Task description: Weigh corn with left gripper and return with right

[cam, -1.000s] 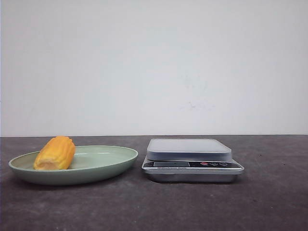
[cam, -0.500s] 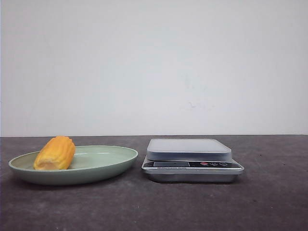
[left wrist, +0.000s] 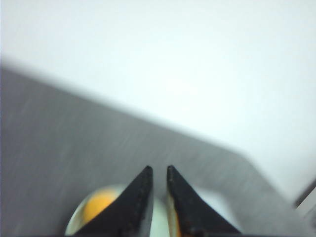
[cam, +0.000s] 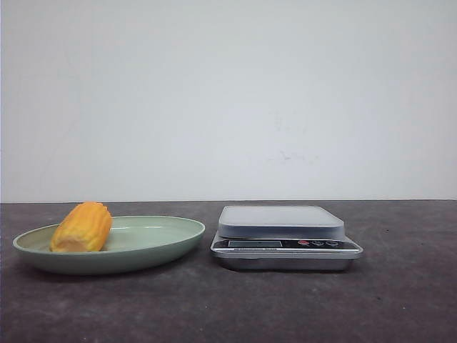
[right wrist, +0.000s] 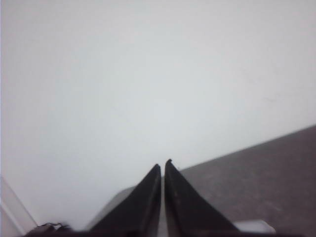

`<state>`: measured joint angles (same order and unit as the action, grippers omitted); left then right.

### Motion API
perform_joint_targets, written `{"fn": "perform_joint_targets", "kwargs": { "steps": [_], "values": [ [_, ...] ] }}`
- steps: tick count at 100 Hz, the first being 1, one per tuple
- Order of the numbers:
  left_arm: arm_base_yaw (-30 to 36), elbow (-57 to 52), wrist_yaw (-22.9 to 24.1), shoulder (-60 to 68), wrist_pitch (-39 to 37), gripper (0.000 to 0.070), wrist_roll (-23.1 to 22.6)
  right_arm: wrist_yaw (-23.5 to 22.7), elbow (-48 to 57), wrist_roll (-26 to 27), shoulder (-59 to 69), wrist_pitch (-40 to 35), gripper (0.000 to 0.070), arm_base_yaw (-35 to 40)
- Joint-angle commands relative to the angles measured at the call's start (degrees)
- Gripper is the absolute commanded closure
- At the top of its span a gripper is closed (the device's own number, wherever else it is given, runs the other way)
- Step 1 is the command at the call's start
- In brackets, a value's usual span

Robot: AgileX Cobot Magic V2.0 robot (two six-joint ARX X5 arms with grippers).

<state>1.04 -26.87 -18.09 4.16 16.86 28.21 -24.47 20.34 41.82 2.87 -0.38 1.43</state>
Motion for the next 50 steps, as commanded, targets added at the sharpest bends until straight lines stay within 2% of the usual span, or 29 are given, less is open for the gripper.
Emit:
{"fn": "perform_joint_targets", "kwargs": {
  "steps": [1, 17, 23, 28, 37, 50],
  "values": [
    [0.07, -7.15, -0.35, 3.93, 3.96, 0.0694, -0.61, -0.68, 8.55, -5.2, 2.99, -5.68, 0.0695, -0.07],
    [0.07, -24.11, -6.43, 16.35, 13.35, 0.0694, -3.34, -0.96, 29.7, -17.94, 13.4, -21.53, 0.0695, -0.07],
    [0.07, -30.77, -6.58, 21.0, 17.99, 0.0695, -6.43, 0.24, 37.62, -22.08, 17.33, -29.22, 0.0695, -0.07],
    [0.35, -36.37, -5.86, 24.72, 20.61, 0.0695, -11.02, 2.05, 43.71, -25.27, 20.37, -35.15, 0.0695, -0.07],
    [0.96, -42.56, -5.51, 28.22, 20.87, 0.0696, -15.82, 1.97, 49.29, -26.8, 22.95, -37.64, 0.0694, -0.07],
    [0.96, -46.64, -5.18, 30.51, 20.94, 0.0696, -14.43, 1.86, 51.32, -26.77, 23.34, -36.3, 0.0694, -0.07]
  ]
}}
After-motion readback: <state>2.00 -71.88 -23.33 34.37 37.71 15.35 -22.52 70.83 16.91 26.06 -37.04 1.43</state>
